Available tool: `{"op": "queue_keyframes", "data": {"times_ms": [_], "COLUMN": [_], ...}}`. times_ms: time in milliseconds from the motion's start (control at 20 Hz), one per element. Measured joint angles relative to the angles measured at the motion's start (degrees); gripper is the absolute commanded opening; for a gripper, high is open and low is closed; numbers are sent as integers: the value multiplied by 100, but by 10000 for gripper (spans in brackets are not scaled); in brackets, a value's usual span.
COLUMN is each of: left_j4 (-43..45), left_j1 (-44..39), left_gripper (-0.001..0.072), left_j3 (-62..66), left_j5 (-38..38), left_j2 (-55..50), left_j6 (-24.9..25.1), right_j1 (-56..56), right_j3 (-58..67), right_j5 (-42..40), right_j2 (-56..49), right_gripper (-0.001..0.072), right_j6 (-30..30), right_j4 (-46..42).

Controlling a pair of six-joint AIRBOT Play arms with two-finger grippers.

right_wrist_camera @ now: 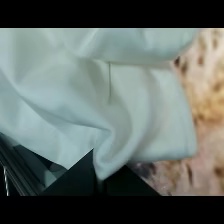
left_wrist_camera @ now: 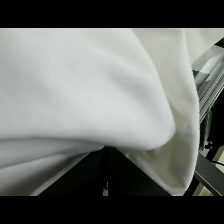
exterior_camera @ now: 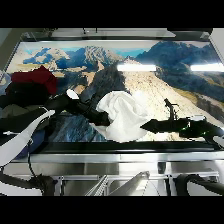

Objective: Fold the shirts.

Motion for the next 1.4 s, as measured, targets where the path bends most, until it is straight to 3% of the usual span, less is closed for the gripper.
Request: {"op": "queue_keyframes", "data": {"times_ms": [150,200,300,350,550,800,1000,1050,1100,1150,1400], "left_j4": [-33,-33,-33,-35,-9,234,238,199,170,221,249], "left_j1": [153,286,654,866,1604,1814,1613,1504,1390,1268,879], "left_gripper": [19,59,624,716,716,715,711,649,368,-6,9], "left_j3": [2,2,2,-7,-149,-164,315,498,664,826,1733], "left_j5": [-173,-271,-501,-577,-396,219,247,118,-2,-101,-1147], "left_j2": [59,138,350,463,824,529,-162,-348,-511,-686,-1097], "left_j6": [26,42,57,24,-142,-219,-221,-197,-177,-155,-114], "right_j1": [0,0,0,0,0,2,2,2,2,2,-15], "right_j3": [7,9,9,9,9,9,9,9,9,9,131], "right_j5": [42,55,85,107,197,293,321,323,330,345,776], "right_j2": [-7,-7,-7,-7,-7,-7,-7,-7,-7,-7,76], "right_gripper": [15,15,15,16,15,16,16,16,16,15,14], "right_j6": [-44,-57,-61,-66,-76,-76,-76,-74,-63,-55,-33], "right_j4": [42,46,59,59,72,81,81,81,83,98,195]}}
